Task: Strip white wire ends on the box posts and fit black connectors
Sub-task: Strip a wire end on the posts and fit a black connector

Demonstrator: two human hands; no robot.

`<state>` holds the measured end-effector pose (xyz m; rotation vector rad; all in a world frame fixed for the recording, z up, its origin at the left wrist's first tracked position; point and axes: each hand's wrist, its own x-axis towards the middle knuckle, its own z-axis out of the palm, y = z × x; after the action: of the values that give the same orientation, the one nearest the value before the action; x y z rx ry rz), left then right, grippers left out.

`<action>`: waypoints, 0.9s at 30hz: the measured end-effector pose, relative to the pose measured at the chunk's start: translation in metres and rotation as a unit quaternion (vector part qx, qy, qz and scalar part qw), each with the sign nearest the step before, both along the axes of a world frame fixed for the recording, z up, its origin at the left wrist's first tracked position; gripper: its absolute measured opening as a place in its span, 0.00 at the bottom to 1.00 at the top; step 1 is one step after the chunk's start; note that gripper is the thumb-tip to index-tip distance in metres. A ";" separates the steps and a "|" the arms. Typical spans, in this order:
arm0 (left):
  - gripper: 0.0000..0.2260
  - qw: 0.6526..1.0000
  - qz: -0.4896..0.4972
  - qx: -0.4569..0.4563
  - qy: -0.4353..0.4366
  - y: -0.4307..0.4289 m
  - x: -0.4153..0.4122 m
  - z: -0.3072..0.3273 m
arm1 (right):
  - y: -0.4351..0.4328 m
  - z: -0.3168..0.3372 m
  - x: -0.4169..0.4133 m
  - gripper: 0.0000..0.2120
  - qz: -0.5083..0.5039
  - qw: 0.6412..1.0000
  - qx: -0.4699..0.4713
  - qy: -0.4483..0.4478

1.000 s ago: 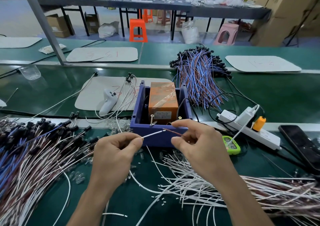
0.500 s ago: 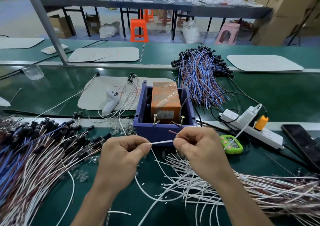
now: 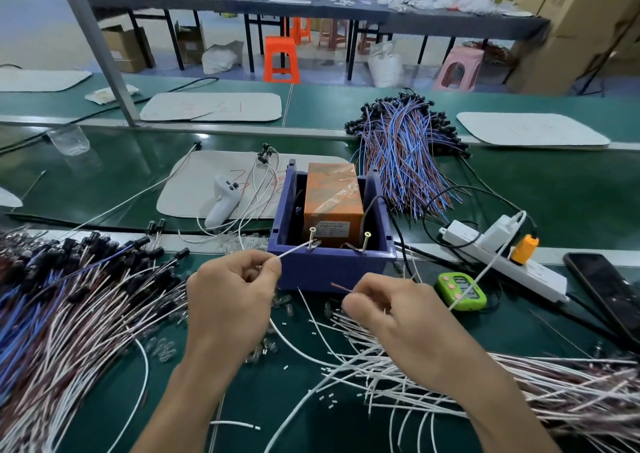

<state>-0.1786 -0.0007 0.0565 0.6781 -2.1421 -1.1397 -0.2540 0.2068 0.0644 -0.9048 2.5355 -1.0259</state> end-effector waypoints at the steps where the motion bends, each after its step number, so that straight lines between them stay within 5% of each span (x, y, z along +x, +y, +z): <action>1: 0.19 1.000 0.005 -0.002 -0.001 -0.001 0.000 0.000 | 0.001 0.001 0.001 0.25 0.007 1.000 -0.019 0.000; 7: 0.16 1.000 0.014 0.003 -0.003 -0.004 0.002 -0.003 | 0.002 -0.005 -0.008 0.09 -0.074 0.996 -0.042 0.038; 13: 0.16 1.000 0.014 0.005 -0.001 -0.001 0.002 -0.002 | -0.001 -0.004 -0.022 0.10 -0.147 0.979 -0.078 0.116; 27: 0.13 1.000 0.018 0.007 -0.006 -0.002 0.000 -0.008 | 0.001 -0.003 -0.043 0.11 -0.164 0.973 -0.096 0.133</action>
<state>-0.1785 -0.0032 0.0487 0.7288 -2.1252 -1.1339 -0.2975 0.2074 0.0618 -0.7242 2.9217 -1.3461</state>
